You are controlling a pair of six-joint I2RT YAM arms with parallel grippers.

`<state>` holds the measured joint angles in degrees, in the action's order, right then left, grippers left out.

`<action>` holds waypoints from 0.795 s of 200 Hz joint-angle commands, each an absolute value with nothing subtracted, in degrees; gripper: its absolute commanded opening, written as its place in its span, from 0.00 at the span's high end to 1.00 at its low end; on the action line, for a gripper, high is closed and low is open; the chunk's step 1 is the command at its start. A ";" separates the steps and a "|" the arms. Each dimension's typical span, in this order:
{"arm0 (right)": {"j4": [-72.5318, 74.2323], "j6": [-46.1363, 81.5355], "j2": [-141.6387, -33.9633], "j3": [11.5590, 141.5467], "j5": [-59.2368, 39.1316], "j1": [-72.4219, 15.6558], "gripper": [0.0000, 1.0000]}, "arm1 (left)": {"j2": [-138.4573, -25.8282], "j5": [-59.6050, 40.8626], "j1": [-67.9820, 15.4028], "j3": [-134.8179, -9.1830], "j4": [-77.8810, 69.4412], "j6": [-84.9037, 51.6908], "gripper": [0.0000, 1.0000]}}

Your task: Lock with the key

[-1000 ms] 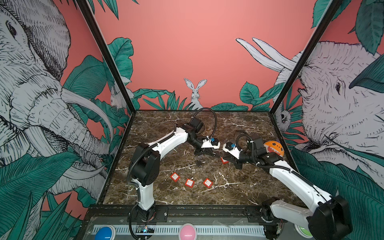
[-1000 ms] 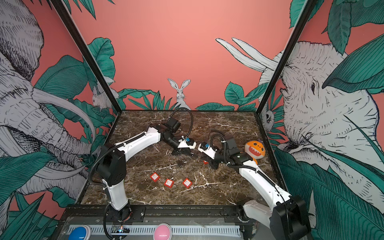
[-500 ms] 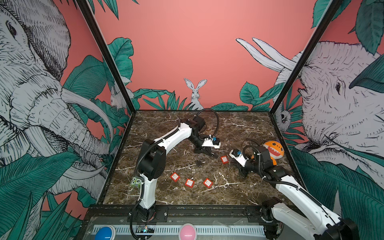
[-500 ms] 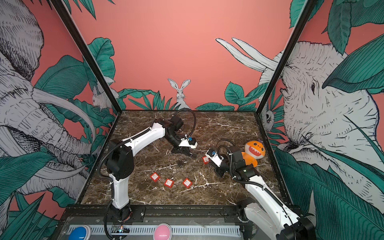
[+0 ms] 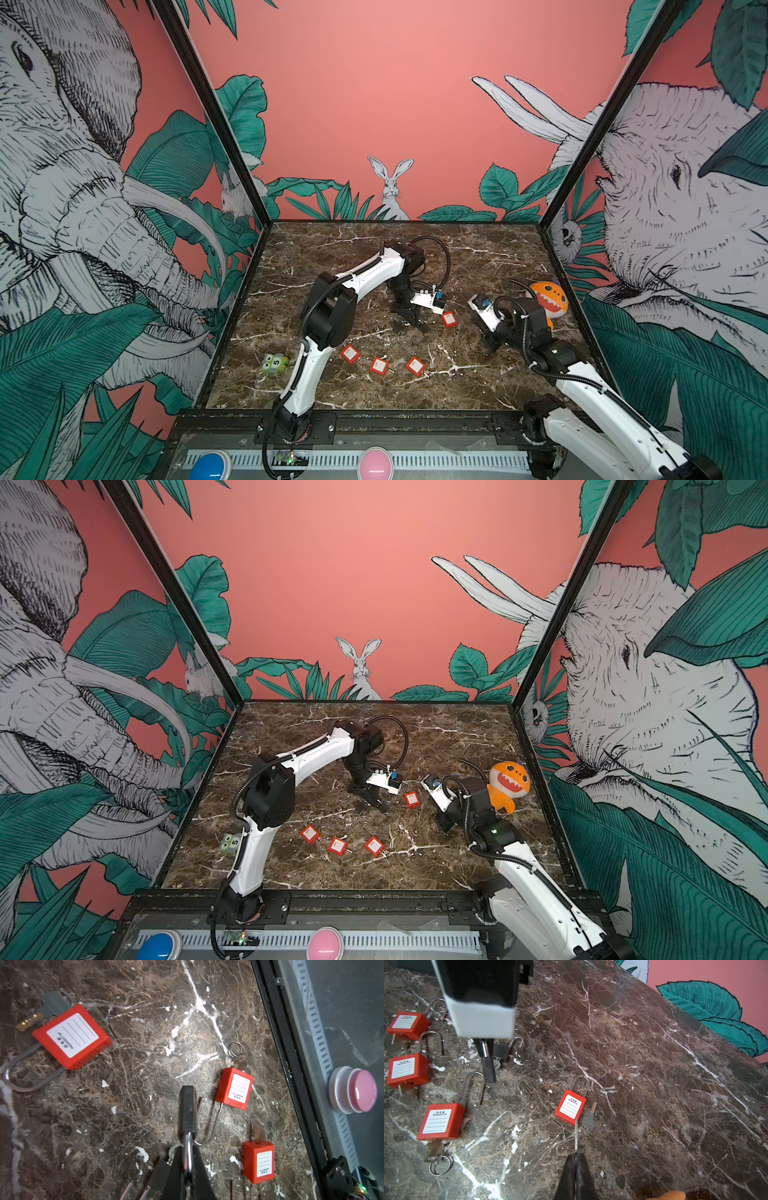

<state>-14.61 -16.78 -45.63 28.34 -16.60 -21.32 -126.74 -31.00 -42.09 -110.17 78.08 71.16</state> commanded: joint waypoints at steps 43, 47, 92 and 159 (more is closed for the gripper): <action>-9.54 -14.63 -46.82 28.03 -16.66 -21.13 1.00 | -132.22 -25.49 -44.01 -118.52 85.26 71.05 1.00; -9.43 -14.67 -46.99 28.08 -16.81 -21.18 1.00 | -132.66 -25.41 -44.09 -119.18 85.70 71.06 1.00; -8.32 -14.59 -48.42 28.07 -18.10 -21.11 1.00 | -136.46 -23.17 -44.89 -123.04 87.37 71.64 1.00; -5.48 -12.38 -47.62 26.30 -19.59 -21.17 1.00 | -138.77 -21.77 -45.79 -125.51 86.70 71.63 1.00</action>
